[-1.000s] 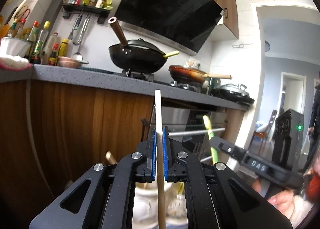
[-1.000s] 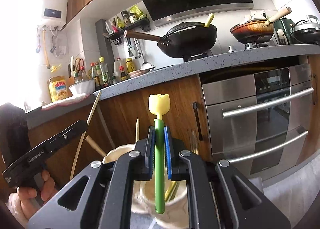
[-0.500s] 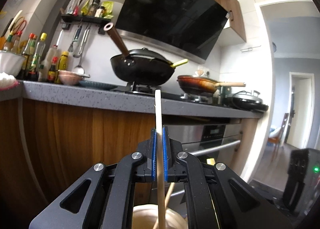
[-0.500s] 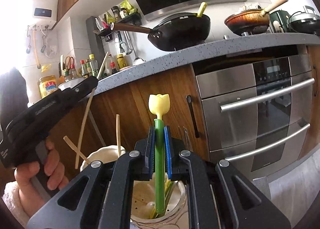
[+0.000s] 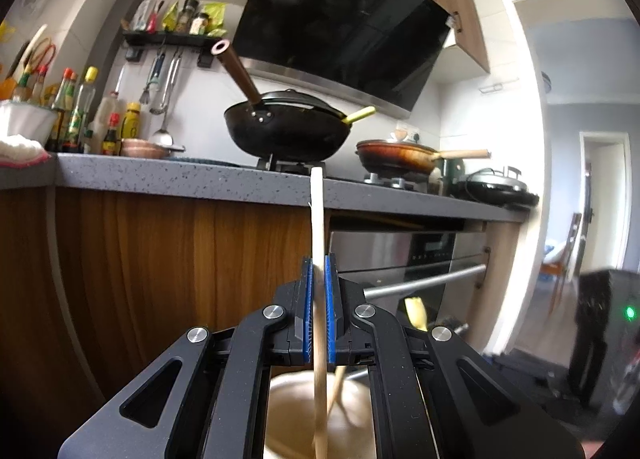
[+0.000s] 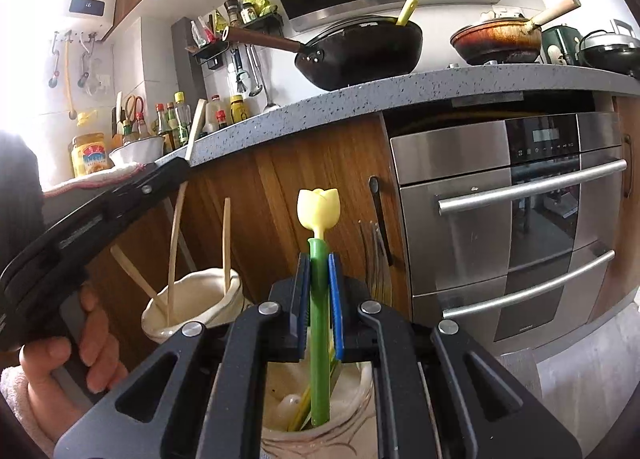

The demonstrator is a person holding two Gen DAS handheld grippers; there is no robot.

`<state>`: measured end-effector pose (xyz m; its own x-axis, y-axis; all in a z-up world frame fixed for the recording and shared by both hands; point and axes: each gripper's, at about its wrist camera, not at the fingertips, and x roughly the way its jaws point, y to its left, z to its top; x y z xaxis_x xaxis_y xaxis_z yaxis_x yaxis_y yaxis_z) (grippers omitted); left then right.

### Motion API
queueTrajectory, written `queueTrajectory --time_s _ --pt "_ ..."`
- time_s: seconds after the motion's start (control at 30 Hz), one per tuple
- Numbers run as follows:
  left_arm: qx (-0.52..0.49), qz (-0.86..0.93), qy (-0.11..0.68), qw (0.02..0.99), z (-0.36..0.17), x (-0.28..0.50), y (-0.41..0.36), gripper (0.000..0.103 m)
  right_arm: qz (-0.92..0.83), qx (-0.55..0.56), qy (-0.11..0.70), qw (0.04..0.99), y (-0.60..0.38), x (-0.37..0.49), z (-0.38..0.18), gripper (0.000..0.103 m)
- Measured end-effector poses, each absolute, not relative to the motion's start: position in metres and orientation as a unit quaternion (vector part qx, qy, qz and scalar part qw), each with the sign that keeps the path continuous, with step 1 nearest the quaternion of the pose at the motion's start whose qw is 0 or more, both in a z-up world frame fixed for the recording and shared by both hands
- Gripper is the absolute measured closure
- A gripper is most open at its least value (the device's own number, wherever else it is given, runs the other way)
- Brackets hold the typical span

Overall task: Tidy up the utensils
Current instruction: 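Lower and release chopstick and spatula into the holder openings with both tools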

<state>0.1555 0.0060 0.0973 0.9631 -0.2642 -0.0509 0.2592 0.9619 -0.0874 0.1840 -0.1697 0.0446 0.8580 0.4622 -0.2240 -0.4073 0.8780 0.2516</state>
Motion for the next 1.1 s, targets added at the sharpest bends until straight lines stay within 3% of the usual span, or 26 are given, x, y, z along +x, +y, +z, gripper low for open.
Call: queueTrajectory --time_s 0.23,0.73,1.1 --pt "0.016 -0.143 0.029 0.989 0.090 0.112 -0.004 0.097 0.236 0.081 0.144 0.958 -0.171 0.162 0.041 0.094" --pt "-0.030 -0.149 0.119 0.981 0.066 0.105 0.019 0.097 0.220 0.055 0.153 0.962 -0.170 0.142 0.031 0.094" --pt "-0.013 -0.143 0.127 0.981 0.060 0.106 0.018 0.091 0.217 0.054 0.162 0.961 -0.170 0.145 0.028 0.092"
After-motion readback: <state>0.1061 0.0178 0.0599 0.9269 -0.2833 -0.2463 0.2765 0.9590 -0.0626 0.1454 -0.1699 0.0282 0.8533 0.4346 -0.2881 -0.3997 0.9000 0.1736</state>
